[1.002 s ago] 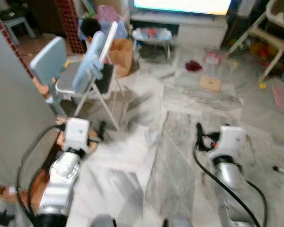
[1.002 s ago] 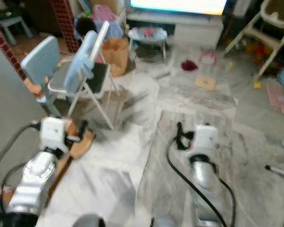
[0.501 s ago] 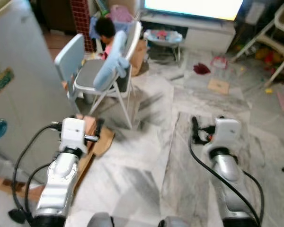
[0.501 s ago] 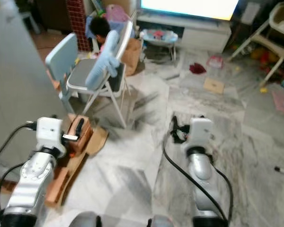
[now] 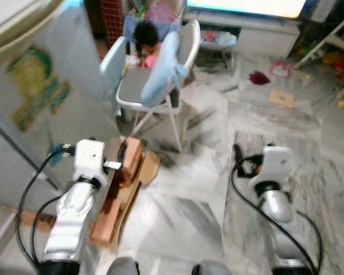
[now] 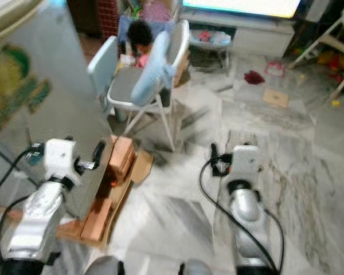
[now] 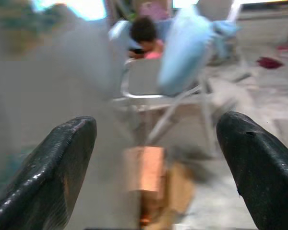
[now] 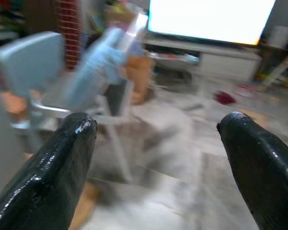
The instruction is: Restocking fridge
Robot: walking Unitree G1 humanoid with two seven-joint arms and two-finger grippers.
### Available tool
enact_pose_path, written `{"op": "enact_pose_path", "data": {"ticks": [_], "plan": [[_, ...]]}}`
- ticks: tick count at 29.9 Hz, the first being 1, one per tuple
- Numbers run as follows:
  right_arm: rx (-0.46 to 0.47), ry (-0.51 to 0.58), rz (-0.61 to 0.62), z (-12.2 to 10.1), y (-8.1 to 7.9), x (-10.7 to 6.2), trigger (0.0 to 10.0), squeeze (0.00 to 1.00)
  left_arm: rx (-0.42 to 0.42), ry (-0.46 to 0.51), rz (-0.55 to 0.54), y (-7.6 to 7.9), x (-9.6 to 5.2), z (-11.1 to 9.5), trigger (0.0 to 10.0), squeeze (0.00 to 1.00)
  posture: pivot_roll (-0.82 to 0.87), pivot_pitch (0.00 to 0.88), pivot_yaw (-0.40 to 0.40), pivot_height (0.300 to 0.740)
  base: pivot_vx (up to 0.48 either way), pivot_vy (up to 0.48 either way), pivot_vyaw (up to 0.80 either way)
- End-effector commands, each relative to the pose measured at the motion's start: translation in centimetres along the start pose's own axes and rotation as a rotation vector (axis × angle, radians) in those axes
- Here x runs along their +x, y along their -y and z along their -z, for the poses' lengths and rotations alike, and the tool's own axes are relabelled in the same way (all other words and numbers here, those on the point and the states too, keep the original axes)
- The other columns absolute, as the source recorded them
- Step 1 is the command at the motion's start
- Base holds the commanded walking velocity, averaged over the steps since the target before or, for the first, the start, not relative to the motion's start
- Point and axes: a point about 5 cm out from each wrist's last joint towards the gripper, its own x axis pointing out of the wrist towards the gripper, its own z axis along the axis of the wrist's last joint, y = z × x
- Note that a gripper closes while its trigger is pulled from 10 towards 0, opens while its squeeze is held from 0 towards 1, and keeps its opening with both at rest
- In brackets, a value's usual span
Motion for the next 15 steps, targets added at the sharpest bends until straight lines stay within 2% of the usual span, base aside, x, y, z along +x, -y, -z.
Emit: {"op": "enact_pose_path", "data": {"ticks": [1, 6, 8, 10, 11, 15], "plan": [[-0.015, -0.005, 0.035, 0.0, 1.1, -0.2, 10.0, 0.00, -0.023, 0.030, 0.037, 0.8, 0.1, -0.6, 10.0, 0.00, 0.02, 0.065, -0.013, 0.740, 0.000, 0.450, 0.00], [-0.022, -0.011, 0.046, 0.1, 1.2, -0.3, 10.0, 0.00, -0.030, 0.048, 0.105, 1.0, -0.5, -0.7, 10.0, 0.00, 0.03, 0.071, -0.010, 0.740, 0.000, 0.067, 0.00], [-0.024, -0.014, 0.052, 0.2, 1.3, -0.3, 10.0, 0.00, -0.094, 0.041, 0.234, 1.9, -1.2, -0.7, 10.0, 0.00, 0.03, 0.074, -0.009, 0.740, 0.000, 0.000, 0.00], [-0.025, -0.016, 0.053, 0.3, 1.3, -0.4, 10.0, 0.00, -0.091, 0.015, 0.295, 2.3, -1.7, -0.4, 10.0, 0.00, 0.03, 0.076, -0.009, 0.740, 0.000, 0.000, 0.00], [-0.026, -0.019, 0.056, 0.3, 1.3, -0.5, 10.0, 0.00, -0.089, -0.014, 0.359, 2.6, -2.4, 0.0, 10.0, 0.00, 0.03, 0.080, -0.009, 0.740, 0.000, 0.000, 0.00], [-0.027, -0.024, 0.056, 0.4, 1.4, -0.5, 10.0, 0.00, -0.077, -0.050, 0.402, 2.4, -3.1, 0.6, 10.0, 0.00, 0.04, 0.085, -0.008, 0.740, 0.000, 0.000, 0.00]]}}
